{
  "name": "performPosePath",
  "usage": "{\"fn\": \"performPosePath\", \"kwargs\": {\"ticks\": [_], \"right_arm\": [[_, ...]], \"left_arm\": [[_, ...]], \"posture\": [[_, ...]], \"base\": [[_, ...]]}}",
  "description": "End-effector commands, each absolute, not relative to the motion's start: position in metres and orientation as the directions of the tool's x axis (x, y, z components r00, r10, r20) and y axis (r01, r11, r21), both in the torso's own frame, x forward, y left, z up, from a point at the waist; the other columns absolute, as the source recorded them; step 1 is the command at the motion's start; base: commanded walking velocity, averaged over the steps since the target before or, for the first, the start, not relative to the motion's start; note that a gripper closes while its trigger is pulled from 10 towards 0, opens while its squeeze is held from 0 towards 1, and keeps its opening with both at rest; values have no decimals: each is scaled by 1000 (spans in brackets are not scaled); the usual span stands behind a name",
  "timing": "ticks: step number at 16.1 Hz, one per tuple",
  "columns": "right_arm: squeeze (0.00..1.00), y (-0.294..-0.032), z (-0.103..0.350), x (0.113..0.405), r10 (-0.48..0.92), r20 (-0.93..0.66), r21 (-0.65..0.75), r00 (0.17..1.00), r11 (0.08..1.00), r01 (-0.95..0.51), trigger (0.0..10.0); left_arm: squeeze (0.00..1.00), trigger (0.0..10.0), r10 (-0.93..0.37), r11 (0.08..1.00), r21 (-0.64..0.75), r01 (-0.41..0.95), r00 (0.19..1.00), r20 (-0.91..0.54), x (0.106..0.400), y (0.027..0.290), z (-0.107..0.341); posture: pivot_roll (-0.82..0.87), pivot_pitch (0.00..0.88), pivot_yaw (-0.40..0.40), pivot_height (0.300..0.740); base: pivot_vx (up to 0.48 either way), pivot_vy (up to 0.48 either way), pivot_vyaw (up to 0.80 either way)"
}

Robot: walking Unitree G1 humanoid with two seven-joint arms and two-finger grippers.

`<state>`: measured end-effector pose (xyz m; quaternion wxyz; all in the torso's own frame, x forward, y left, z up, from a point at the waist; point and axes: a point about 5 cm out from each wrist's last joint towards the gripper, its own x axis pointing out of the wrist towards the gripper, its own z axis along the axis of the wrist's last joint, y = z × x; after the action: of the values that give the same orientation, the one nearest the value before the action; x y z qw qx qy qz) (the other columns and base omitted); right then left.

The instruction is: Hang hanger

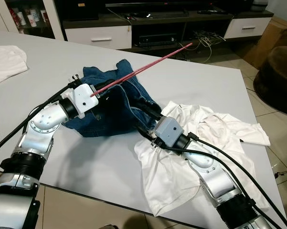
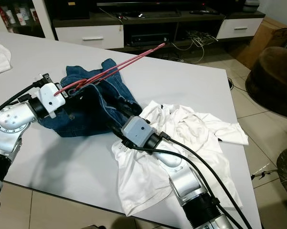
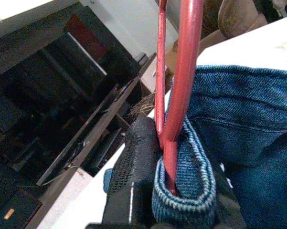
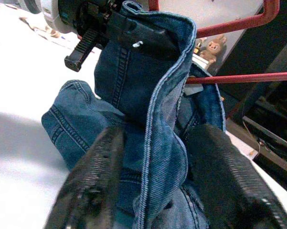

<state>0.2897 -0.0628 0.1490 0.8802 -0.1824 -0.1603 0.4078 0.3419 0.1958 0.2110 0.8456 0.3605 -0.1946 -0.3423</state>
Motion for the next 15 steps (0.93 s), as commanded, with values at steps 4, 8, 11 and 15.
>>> {"fn": "performPosePath", "kwargs": {"ticks": [4,8,11,15], "right_arm": [[224,-81,147,290,769,86,-463,634,594,-658,10000],[0,-67,136,291,769,42,-463,638,581,-669,10000],[0,-61,131,306,684,16,-504,729,635,-585,10000],[0,-72,124,317,587,-33,-521,809,681,-515,3961]], "left_arm": [[0,0,-718,513,741,432,689,96,340,196,213],[0,0,-728,513,739,438,677,104,341,189,214],[0,0,-732,512,736,443,674,104,340,187,213],[0,0,-728,516,735,440,677,105,339,189,212]], "posture": [[40,72,-20,740],[36,72,-20,740],[42,75,-22,740],[48,74,-25,740]], "base": [[0,0,0],[0,0,0],[0,0,0],[0,0,0]]}}
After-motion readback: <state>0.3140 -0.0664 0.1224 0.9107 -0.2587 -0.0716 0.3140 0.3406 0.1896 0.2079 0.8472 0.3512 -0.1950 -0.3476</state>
